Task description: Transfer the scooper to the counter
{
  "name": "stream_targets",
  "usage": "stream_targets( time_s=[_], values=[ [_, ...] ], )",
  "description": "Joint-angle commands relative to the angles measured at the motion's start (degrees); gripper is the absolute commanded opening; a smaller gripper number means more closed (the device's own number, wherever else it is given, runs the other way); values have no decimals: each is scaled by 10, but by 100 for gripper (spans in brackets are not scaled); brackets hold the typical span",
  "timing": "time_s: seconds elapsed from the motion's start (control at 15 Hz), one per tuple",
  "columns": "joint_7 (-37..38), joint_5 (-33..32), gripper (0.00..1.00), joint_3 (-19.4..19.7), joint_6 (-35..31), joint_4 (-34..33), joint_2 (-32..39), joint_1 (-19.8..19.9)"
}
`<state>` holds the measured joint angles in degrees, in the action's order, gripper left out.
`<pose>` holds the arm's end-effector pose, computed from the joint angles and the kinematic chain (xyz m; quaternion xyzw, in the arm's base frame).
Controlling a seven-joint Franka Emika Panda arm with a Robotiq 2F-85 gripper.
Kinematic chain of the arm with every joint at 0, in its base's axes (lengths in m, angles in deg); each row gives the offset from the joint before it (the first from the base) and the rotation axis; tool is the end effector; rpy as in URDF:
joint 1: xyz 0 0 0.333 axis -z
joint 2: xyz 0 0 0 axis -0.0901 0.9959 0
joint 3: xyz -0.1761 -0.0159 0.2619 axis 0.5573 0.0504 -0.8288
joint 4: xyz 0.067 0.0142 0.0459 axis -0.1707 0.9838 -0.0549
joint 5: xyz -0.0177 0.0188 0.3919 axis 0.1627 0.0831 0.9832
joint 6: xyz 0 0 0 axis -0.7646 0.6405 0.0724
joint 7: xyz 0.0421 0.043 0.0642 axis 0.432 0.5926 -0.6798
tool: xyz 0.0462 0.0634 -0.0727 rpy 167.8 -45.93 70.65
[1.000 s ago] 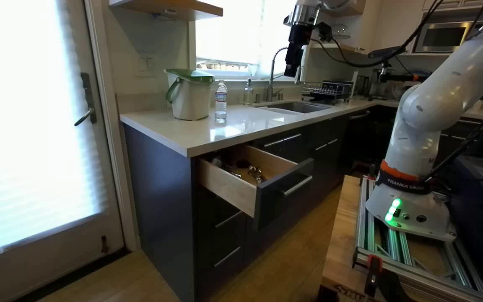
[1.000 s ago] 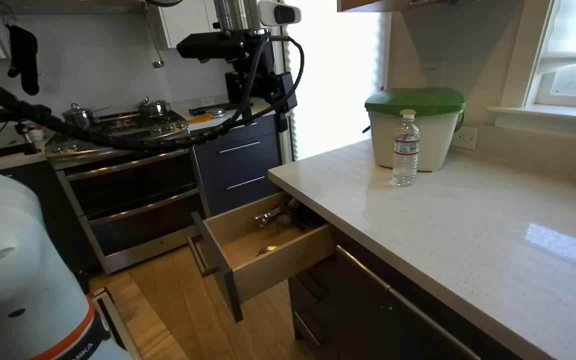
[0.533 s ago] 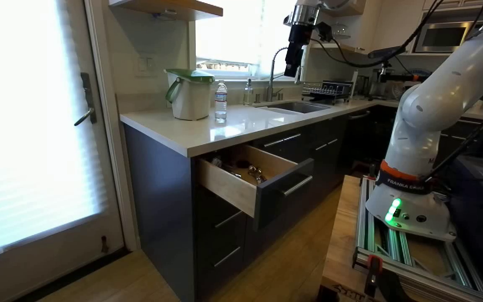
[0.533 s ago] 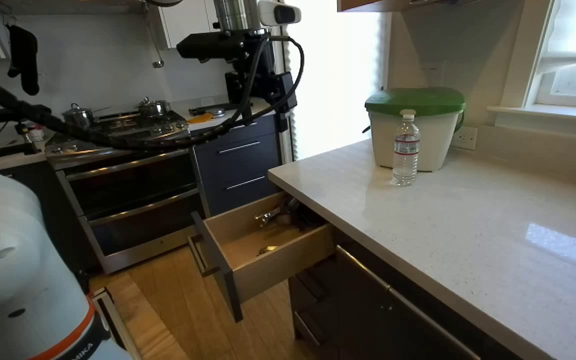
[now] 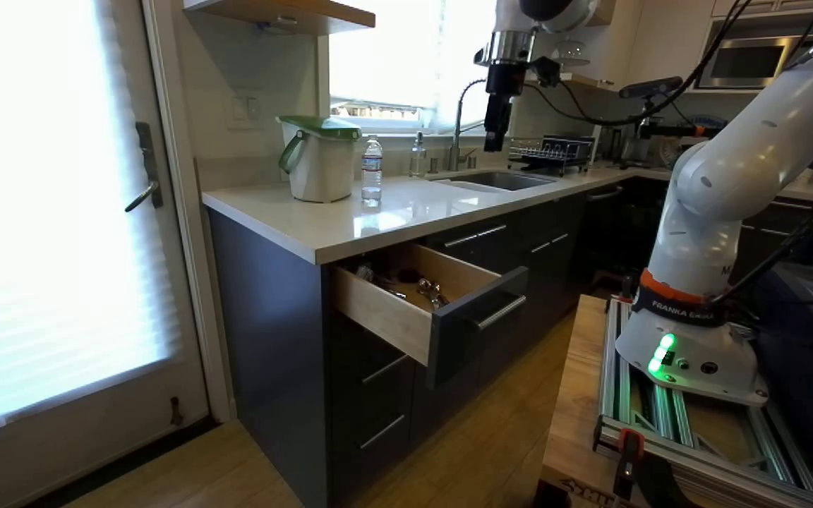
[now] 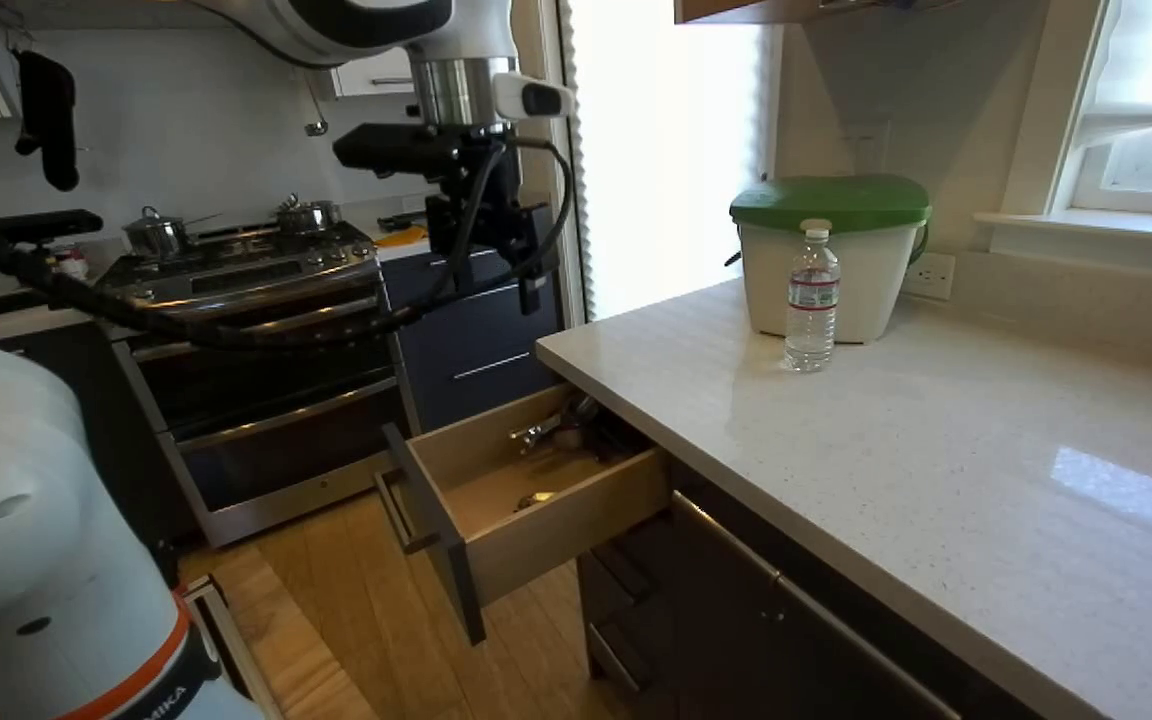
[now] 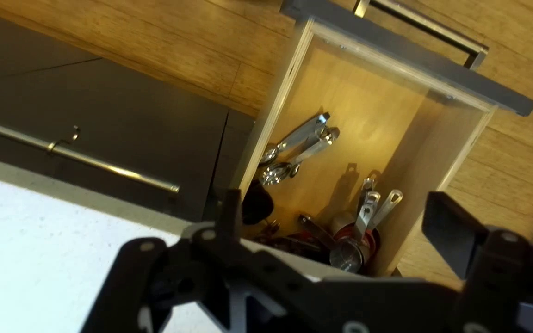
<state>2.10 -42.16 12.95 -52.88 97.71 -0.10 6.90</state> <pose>0.3691 -0.0641 0.4981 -0.9973 -0.0670 -0.0208 0.0211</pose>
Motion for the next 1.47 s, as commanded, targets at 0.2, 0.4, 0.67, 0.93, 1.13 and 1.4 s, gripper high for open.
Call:
stream_targets(
  time_s=[0.2, 0.4, 0.67, 0.93, 1.13, 1.4],
  values=[
    [53, 59, 100, -18, -22, 124, -41, -15],
    [35, 60, 100, -18, -11, 109, -22, -16],
    [37, 68, 100, -20, -14, 114, -22, -20],
    [37, 68, 100, -20, -14, 114, -22, -20],
    [37, 68, 100, -20, -14, 114, -22, -20],
    [37, 68, 100, -20, -14, 114, -22, -20]
  ],
)
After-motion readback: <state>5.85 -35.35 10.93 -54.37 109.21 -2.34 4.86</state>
